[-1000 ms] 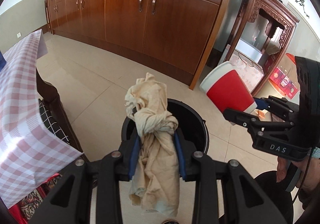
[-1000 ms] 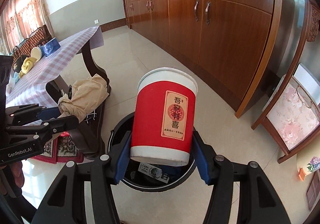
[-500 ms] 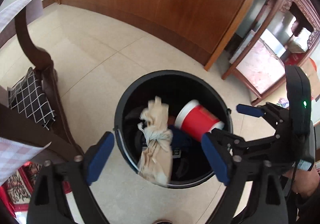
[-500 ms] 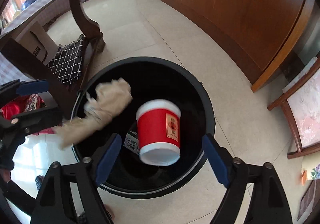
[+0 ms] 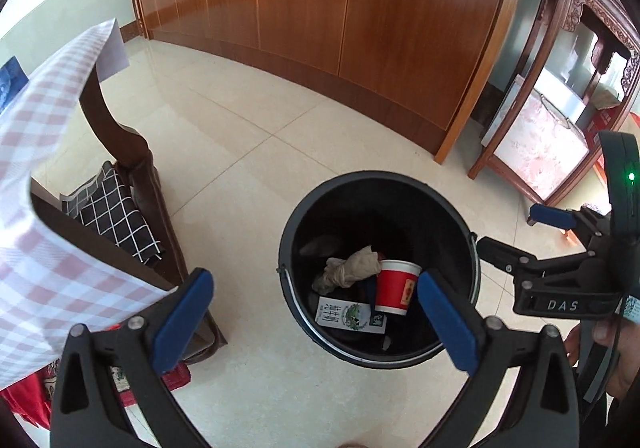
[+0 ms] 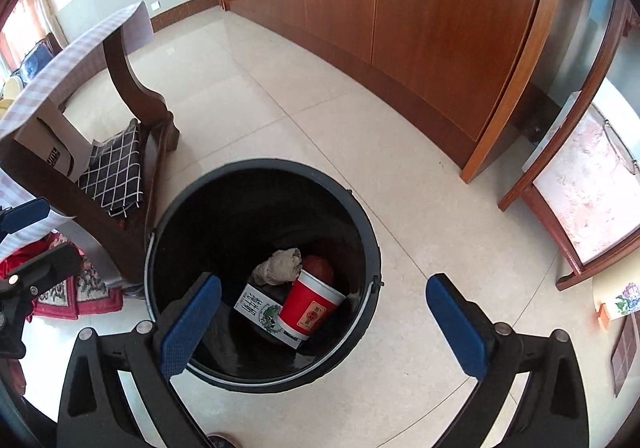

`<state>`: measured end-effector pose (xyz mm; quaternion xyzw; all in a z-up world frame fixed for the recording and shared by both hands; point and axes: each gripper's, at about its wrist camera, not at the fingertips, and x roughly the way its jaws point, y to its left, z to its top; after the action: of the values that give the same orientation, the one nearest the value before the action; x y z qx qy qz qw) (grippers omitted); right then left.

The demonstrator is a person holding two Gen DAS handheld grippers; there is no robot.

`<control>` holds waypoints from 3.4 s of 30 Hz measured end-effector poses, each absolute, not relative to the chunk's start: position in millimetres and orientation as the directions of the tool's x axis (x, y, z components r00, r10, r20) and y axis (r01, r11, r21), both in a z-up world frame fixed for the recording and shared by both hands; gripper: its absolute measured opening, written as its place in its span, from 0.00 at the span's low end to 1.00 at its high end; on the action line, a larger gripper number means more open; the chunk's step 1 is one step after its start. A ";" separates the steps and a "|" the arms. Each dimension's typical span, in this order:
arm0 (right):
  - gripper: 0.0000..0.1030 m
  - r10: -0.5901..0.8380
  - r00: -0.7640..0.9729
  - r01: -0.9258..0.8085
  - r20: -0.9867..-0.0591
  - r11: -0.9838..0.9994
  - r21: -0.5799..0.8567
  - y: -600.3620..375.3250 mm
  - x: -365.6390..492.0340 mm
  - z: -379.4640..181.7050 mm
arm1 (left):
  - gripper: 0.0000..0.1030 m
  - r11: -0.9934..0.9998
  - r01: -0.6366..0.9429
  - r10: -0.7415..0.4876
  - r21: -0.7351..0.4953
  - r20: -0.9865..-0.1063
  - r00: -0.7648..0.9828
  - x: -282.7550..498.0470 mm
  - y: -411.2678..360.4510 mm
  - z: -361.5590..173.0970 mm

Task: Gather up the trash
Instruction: 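Move both open tools back from the bucket toward the table, then grasp the clear plastic bag with the left tool while the right tool grasps the yellow towel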

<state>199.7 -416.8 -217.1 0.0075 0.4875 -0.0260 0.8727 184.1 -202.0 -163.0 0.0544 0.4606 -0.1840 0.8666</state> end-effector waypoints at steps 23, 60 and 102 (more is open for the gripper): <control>1.00 0.001 0.707 -0.018 -0.707 1.000 -0.016 -333.4 165.2 -93.1 | 1.00 0.966 0.254 -0.222 -0.055 -0.683 0.696 146.3 -109.1 -74.3; 1.00 0.261 0.769 -0.327 -0.584 0.945 -0.008 -124.8 196.8 -40.4 | 0.99 0.973 -0.215 0.124 -0.084 -0.595 0.794 106.9 109.0 -55.0; 0.93 0.451 0.509 -0.681 -0.733 0.732 -0.023 162.3 364.4 -99.7 | 0.80 0.910 -0.378 0.178 -0.170 -0.665 0.725 201.5 268.1 -103.3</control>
<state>364.4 162.3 -99.7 -0.1560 0.3684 0.3312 0.8546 201.5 268.1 -103.3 -0.1486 0.3380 0.1516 0.9169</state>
